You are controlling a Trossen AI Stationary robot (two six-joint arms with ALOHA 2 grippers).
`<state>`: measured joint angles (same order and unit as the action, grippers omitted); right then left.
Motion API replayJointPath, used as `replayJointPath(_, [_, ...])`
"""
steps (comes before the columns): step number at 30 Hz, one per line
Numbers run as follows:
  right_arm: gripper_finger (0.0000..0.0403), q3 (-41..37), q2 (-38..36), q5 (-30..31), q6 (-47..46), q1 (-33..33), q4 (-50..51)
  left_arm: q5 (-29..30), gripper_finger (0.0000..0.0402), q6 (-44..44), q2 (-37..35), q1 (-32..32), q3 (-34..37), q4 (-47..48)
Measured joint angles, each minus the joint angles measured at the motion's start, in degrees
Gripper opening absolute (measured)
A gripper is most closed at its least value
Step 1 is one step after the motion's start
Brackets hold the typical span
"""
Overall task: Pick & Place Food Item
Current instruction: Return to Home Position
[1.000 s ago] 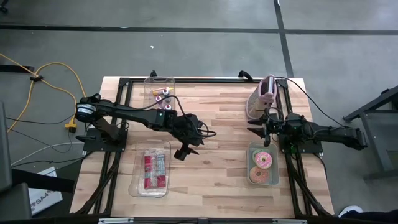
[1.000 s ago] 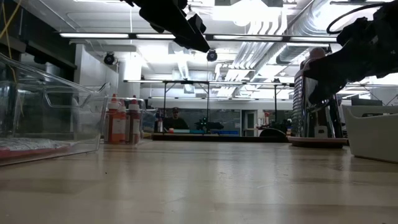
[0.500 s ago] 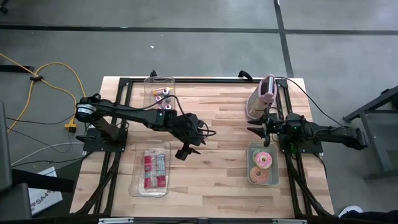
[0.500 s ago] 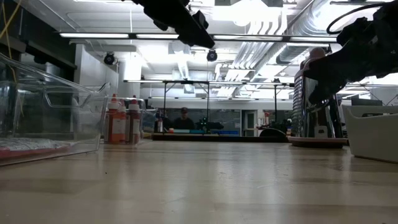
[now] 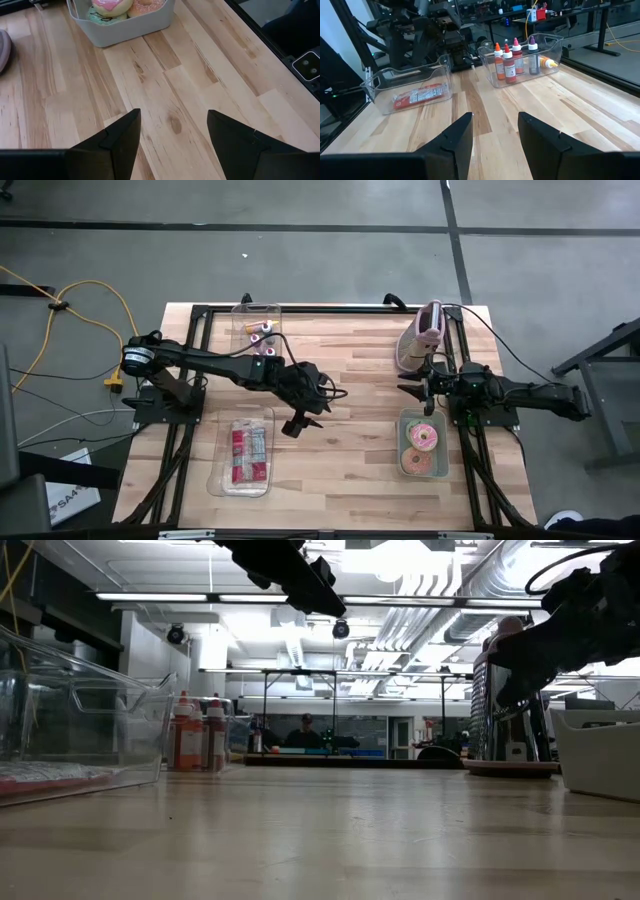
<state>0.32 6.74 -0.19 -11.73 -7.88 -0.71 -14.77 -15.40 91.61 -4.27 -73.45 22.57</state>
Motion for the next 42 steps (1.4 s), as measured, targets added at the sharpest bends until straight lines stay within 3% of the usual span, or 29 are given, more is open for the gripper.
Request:
replayJointPath(33, [0.0146,0.0,0.0,0.0,0.0,0.0,0.0,0.2,0.0223,-1.6,0.0,0.0,0.0,-0.4])
replayJointPath(42, [0.0146,0.0,0.0,0.0,0.0,0.0,0.0,9.5,0.0223,1.4,0.0,0.7,0.0,-4.2])
